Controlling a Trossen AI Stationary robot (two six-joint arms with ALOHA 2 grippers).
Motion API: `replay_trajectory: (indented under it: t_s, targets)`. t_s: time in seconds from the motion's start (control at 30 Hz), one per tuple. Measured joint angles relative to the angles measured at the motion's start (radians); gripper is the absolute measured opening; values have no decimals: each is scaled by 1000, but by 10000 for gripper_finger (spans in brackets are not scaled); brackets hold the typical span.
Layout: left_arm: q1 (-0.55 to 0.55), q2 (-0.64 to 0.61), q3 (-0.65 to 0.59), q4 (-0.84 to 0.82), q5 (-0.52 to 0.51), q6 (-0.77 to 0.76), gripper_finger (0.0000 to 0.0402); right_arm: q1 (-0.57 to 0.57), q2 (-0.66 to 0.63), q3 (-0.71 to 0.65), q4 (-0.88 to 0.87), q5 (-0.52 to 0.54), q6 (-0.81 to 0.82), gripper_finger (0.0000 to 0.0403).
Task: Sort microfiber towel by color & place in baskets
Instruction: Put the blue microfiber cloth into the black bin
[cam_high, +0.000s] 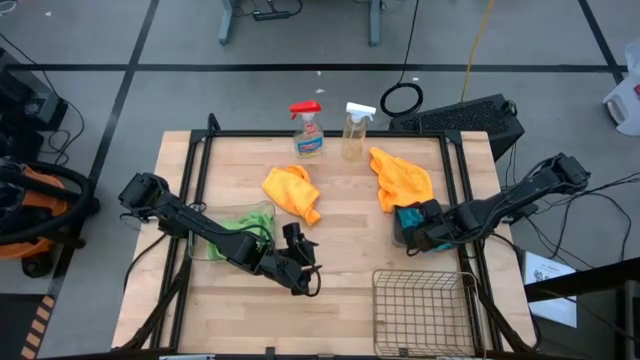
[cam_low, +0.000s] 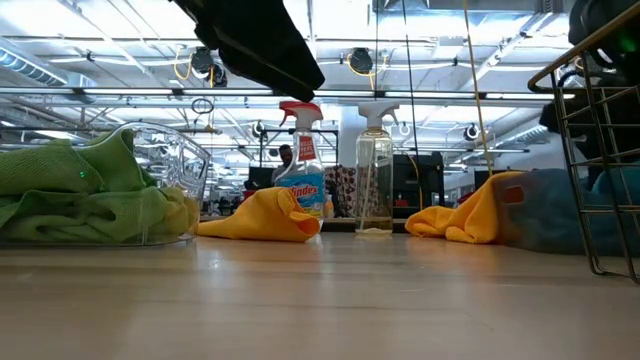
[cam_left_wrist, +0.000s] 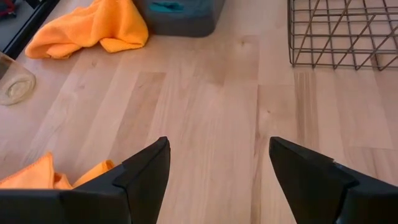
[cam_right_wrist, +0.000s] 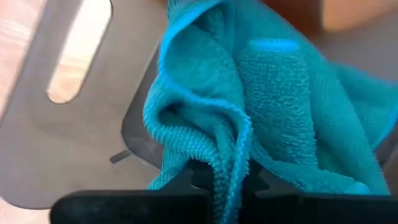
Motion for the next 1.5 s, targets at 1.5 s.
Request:
replay_trajectory:
  t_s: [1.5]
  targets:
    - [-1, 0, 0, 36, 132, -50, 279, -91, 1, 178, -145, -16, -131, 165]
